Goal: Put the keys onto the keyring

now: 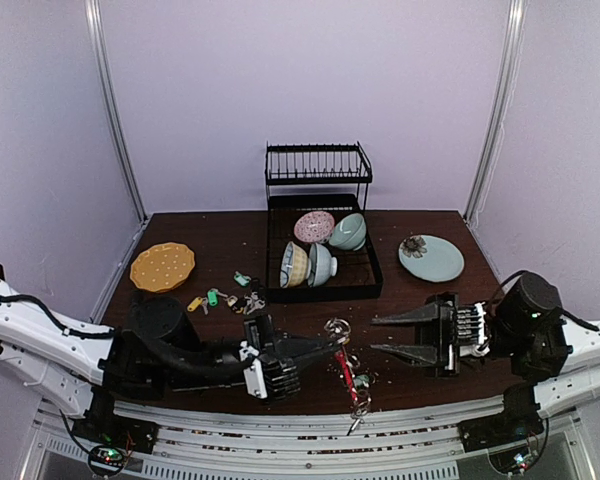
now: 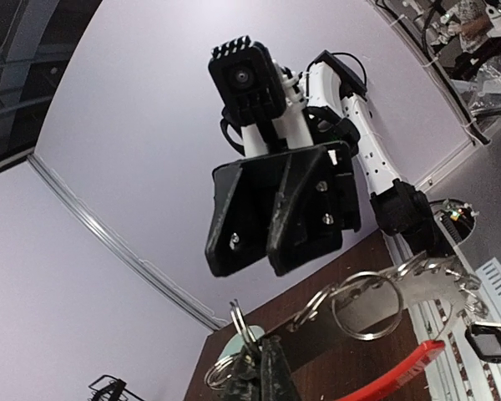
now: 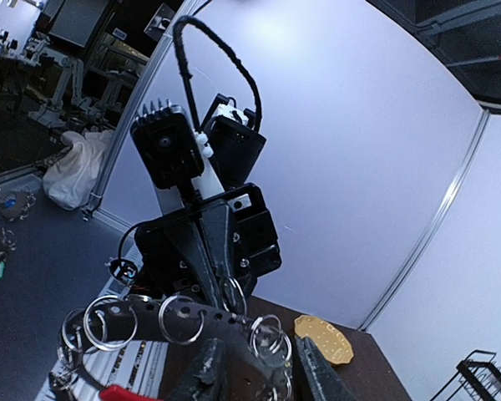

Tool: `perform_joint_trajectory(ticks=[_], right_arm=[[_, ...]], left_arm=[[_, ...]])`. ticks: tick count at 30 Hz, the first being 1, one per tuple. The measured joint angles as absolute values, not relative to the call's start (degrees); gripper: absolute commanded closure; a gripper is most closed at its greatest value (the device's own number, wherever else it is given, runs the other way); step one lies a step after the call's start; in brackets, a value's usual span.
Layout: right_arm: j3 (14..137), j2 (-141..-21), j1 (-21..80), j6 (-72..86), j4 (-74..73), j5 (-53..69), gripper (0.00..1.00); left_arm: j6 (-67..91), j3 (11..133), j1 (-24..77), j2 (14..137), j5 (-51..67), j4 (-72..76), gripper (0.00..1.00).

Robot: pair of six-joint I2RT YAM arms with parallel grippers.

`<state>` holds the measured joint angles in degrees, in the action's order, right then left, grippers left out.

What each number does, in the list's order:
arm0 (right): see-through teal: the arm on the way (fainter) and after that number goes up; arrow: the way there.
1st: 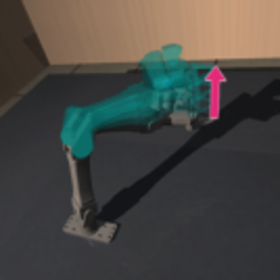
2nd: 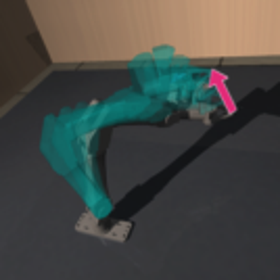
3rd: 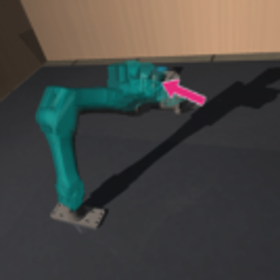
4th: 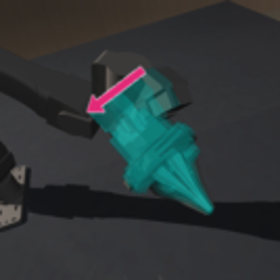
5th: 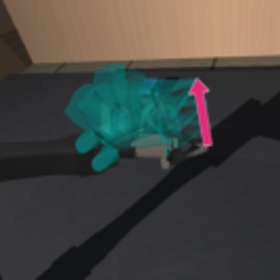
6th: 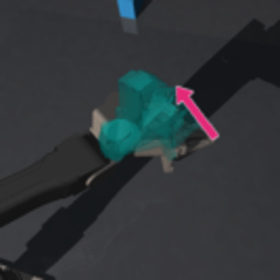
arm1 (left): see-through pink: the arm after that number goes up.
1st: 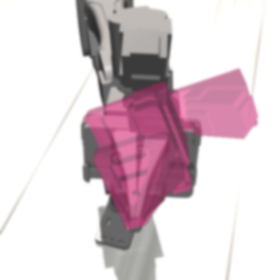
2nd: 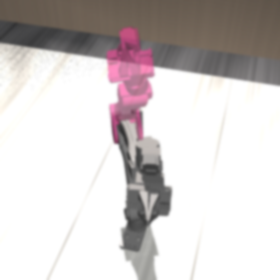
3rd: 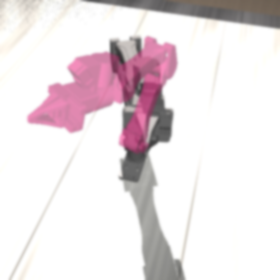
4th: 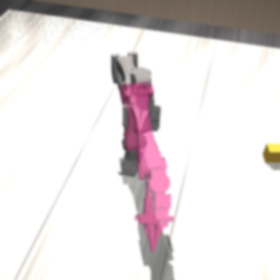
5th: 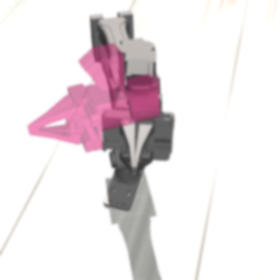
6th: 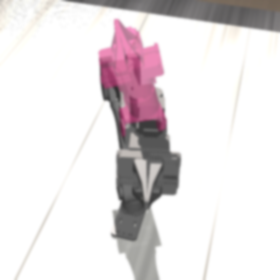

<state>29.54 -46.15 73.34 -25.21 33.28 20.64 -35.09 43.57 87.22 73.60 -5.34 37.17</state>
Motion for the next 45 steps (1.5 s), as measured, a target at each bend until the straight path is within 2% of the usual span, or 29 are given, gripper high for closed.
perform_joint_trajectory(ticks=[3, 6, 15, 25, 32, 38, 42, 45], right_arm=[[29.6, -42.3, 73.3, -25.4, 29.9, 19.2, 0.59], [29.6, -39.1, 73.3, -23.5, 26.7, 15.6, 0.56], [27.6, -35.2, 73.3, -9.9, 20.1, 0.5, 0.56], [26.8, -38.3, 73.3, -6.9, 16.8, 6.4, 0.52], [28.3, -39.8, 70.1, 7.3, 7.1, -4.8, 0.54], [33.3, -51.9, 58.5, 26.7, -6.1, -6.8, 0.65], [33.3, -61.0, 55.1, 34.5, -10.2, -3.3, 0.61], [30.2, -63.0, 54.6, 39.4, -8.8, -0.1, 0.59]], left_arm=[[-41.1, 42.0, 87.2, 69.4, -3.2, 34.6, 1.0], [-47.4, 41.9, 87.2, 64.3, -0.1, 30.5, 1.0], [-54.6, 48.2, 87.2, 63.1, 4.1, 15.5, 1.0], [-57.5, 49.6, 87.2, 64.2, 3.9, 5.7, 1.0], [-58.1, 50.3, 87.2, 64.2, -0.2, 4.3, 1.0], [-53.3, 48.2, 87.2, 64.3, -5.5, 8.7, 1.0], [-49.8, 45.5, 87.2, 64.3, -6.9, 10.7, 1.0], [-48.0, 44.4, 87.2, 64.2, -7.3, 11.3, 1.0]])
